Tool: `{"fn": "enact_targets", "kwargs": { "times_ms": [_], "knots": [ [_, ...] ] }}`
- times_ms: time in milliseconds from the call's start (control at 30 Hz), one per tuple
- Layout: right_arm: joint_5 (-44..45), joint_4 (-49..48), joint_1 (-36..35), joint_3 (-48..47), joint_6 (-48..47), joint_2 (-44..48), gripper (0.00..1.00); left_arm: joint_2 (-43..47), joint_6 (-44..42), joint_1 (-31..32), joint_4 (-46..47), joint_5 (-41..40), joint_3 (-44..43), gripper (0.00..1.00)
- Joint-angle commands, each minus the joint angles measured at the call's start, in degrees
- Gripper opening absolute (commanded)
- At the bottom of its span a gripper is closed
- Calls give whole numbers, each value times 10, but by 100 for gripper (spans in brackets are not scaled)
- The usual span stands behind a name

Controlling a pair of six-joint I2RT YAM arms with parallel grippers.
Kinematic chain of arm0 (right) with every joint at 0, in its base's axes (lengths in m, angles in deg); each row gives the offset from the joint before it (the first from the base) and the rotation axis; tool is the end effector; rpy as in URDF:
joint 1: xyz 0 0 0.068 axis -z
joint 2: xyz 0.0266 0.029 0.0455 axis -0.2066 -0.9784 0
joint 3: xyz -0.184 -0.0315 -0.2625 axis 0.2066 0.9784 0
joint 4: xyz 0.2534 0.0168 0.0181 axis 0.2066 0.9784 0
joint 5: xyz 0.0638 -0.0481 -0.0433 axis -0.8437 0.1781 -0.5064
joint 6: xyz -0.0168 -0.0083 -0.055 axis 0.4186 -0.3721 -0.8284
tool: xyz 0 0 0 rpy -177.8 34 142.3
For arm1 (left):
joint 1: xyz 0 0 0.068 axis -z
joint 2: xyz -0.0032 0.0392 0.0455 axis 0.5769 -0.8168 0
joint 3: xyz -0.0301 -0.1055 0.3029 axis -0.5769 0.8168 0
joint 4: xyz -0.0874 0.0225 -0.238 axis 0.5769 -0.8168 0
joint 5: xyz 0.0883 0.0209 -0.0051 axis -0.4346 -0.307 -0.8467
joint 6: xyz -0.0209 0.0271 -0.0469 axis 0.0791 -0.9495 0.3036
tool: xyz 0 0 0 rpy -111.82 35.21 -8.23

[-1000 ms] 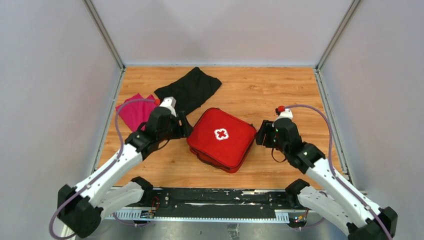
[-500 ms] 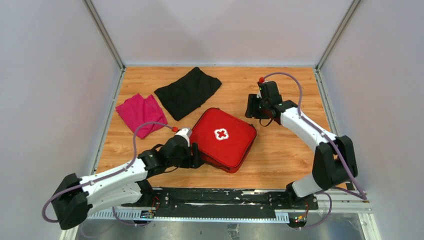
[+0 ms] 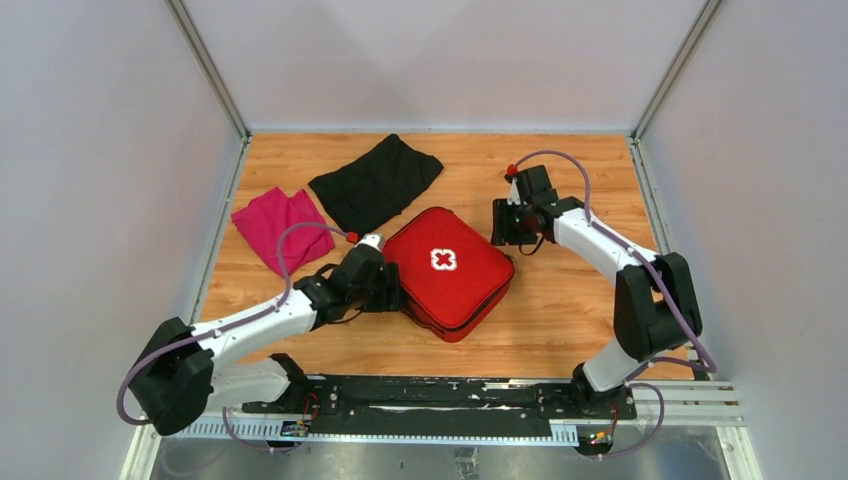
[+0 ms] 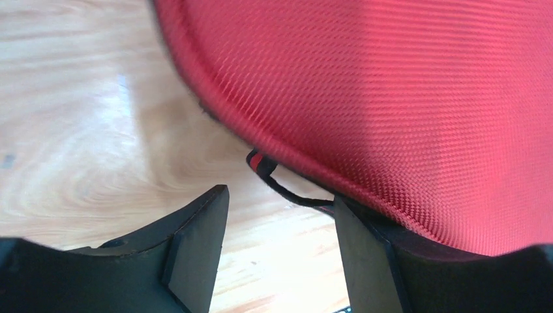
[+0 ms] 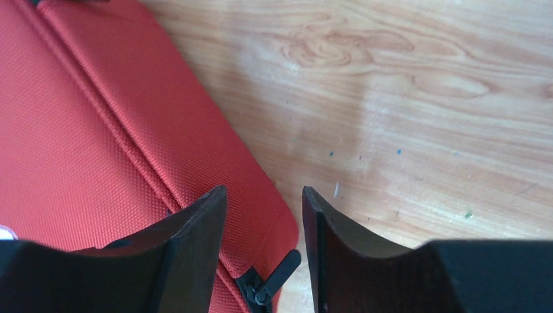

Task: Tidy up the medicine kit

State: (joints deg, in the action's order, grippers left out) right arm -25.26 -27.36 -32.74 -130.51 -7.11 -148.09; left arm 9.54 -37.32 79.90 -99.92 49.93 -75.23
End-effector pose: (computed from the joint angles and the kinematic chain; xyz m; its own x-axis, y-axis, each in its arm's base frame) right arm 0.3167 0.1274 0.2835 -0.8049 -0.0339 -0.5924 -0.2477 0.9264 0.2836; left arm 0.1417 -0.1347 0.2334 -0.8288 -0.1310 -0.5440 0.1268 0.9030 -0.4106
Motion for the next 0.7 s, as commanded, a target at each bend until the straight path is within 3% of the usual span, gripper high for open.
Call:
{"fn": "enact_targets", "kwargs": {
  "times_ms": [0,233,367,533,667],
  "knots": [
    [-128,44,-22,62,5,43,52,-37,-44,-57,19,3,-60,66],
    [-155,29,-74,141,38,107,52,-146,-114,-131,-13,15,-167,66],
    [-98,27,-81,184,60,178,51,-188,-130,-170,-46,8,-217,66],
    [72,26,-75,266,84,376,54,-125,-104,-209,-42,-3,-165,66],
    [59,-37,-74,349,70,521,56,-55,-99,-214,-28,14,-118,67]
  ]
}}
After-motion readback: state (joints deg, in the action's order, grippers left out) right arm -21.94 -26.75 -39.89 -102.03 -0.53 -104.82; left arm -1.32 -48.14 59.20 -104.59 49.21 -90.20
